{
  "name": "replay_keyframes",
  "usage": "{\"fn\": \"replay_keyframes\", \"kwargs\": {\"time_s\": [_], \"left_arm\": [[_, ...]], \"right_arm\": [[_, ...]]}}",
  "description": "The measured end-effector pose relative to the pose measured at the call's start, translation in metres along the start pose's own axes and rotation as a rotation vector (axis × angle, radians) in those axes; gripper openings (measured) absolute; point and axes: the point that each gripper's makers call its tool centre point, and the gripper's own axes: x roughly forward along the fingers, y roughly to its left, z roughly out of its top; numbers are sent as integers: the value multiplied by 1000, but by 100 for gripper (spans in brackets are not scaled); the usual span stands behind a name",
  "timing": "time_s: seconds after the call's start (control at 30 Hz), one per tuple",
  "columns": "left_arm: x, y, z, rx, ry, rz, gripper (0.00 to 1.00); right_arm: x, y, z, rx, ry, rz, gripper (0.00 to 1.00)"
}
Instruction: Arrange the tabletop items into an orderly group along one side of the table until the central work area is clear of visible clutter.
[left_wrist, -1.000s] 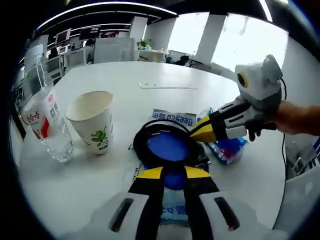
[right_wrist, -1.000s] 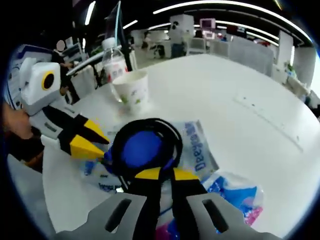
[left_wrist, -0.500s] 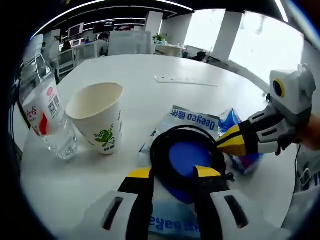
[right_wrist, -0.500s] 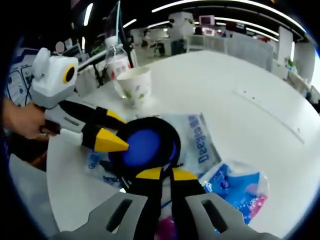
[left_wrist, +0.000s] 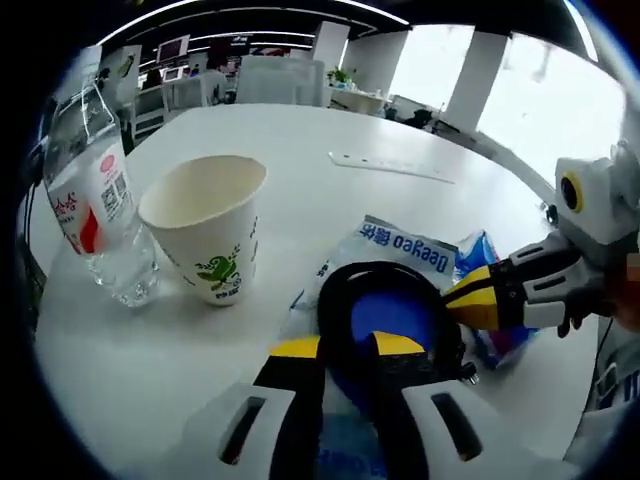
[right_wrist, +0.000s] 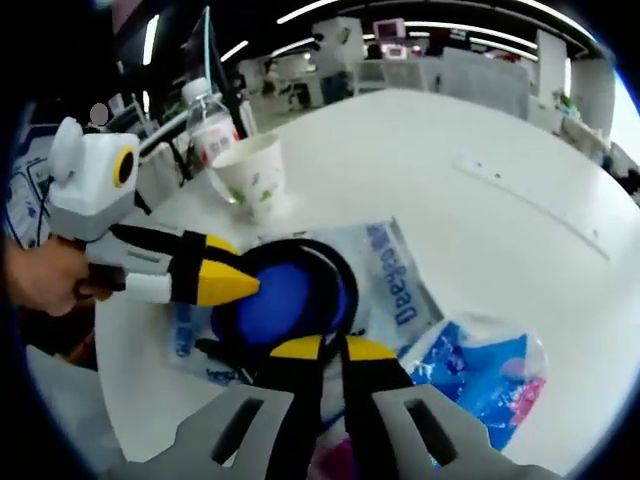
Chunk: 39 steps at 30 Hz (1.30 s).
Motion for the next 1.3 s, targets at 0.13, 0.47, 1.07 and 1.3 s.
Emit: {"fn": "replay_keyframes", "kwargs": {"time_s": [0.13, 0.47, 1.07, 1.3], "left_arm": [[-5, 0, 5, -1, -24, 9, 11], [-11, -2, 9, -24, -37, 2, 7], [-32, -16, 14, -22, -75, -36, 6], [-41, -23, 22, -23, -103, -54, 6]], "right_arm": [[-4, 1, 4, -10, -12, -13, 0], [-17, 4, 13, 30, -44, -9, 0], [-47, 16, 21, -35, -99, -25, 0], [-63, 19, 26, -45, -119, -41, 0]]}}
